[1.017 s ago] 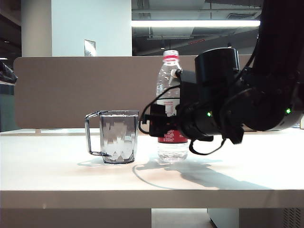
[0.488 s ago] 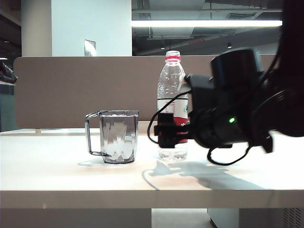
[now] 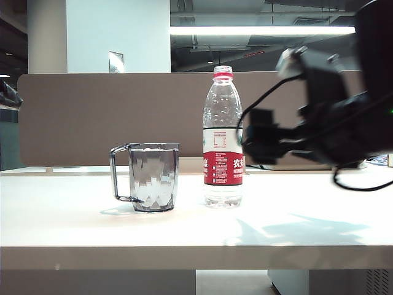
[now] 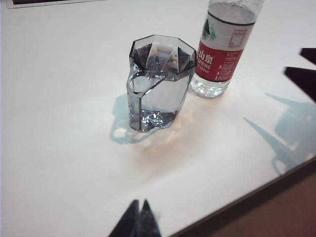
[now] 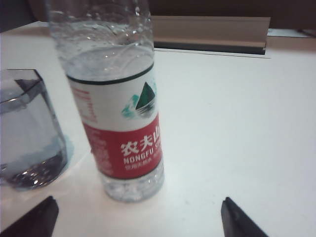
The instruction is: Pick up the mineral water bottle on the table and pour water into the mug until it's full.
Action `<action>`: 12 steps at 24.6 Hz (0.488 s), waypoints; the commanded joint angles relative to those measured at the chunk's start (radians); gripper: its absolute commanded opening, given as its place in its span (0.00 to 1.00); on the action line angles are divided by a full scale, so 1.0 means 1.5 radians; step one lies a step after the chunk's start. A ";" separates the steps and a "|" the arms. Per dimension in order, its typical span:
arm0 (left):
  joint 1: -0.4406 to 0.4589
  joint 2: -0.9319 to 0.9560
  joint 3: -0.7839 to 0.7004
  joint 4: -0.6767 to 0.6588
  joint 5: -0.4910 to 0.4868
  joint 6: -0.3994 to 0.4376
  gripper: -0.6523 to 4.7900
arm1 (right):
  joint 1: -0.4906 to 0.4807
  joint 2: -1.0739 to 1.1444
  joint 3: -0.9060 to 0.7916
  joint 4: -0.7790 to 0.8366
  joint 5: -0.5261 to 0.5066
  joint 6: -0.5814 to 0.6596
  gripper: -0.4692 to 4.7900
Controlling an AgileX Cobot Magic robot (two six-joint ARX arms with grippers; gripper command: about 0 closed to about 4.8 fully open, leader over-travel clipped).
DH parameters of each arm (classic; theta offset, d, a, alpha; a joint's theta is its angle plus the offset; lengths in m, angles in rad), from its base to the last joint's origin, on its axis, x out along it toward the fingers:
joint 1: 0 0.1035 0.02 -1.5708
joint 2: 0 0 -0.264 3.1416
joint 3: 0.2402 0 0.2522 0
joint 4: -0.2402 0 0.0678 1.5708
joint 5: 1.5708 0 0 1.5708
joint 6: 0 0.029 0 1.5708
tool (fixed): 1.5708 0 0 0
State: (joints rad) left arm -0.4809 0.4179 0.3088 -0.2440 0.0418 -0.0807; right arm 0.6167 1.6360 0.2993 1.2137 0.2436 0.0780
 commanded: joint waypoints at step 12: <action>0.000 -0.001 0.002 0.009 0.003 -0.001 0.12 | 0.001 -0.256 -0.106 -0.146 -0.042 -0.025 0.09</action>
State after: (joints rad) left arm -0.4809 0.4179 0.3084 -0.2440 0.0418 -0.0803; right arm 0.6178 1.2751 0.1364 1.0294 0.1822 0.0399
